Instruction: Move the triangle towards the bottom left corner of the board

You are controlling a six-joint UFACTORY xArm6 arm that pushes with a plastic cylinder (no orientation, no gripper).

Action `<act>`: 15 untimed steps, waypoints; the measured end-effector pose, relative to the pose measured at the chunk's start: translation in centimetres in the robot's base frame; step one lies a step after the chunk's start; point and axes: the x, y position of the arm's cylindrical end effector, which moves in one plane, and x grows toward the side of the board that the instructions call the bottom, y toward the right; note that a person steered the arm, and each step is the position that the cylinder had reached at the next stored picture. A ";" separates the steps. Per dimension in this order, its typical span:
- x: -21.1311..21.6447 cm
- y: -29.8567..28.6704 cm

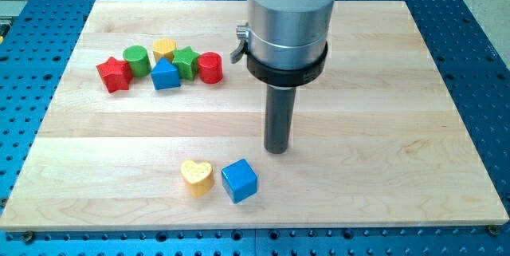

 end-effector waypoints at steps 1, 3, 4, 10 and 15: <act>-0.1 0.5; 2.3 0.3; 2.3 -1.5; -14.9 -11.8; -9.4 -20.1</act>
